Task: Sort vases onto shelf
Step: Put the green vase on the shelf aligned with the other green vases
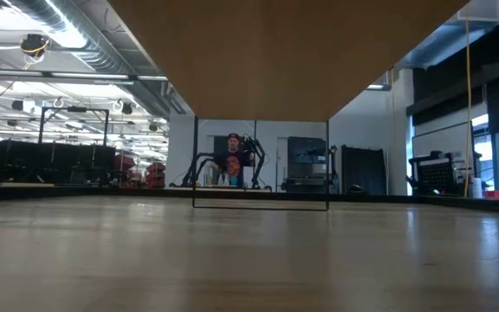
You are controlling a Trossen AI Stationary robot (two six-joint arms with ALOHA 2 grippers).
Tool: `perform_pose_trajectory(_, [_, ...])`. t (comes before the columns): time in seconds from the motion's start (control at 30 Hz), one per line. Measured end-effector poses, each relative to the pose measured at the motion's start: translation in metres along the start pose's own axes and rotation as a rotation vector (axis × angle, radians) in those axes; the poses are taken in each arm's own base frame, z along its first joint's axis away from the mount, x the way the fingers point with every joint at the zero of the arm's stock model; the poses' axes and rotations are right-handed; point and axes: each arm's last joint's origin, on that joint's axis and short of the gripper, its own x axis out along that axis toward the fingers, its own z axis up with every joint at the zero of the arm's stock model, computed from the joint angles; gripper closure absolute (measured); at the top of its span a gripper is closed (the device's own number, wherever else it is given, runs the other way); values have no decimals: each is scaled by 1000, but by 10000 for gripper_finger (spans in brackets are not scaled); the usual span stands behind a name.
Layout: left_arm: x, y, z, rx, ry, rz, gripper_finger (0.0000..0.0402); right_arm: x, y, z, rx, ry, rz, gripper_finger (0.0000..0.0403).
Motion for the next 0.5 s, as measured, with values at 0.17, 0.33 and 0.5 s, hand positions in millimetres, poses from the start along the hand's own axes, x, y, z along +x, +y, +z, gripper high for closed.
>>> perform_pose_trajectory(0.17, [0, -1, 0, -7, 1, -1, 319, -1, 0, 6, 4, -39, 8, 178])
perform_pose_trajectory(0.33, [0, 0, 0, -7, -2, 3, 319, 8, -1, 7, 30, -9, -10, 178])
perform_pose_trajectory(0.5, [0, -1, 0, -6, -1, 2, 319, 15, -1, 8, 50, -18, 4, 179])
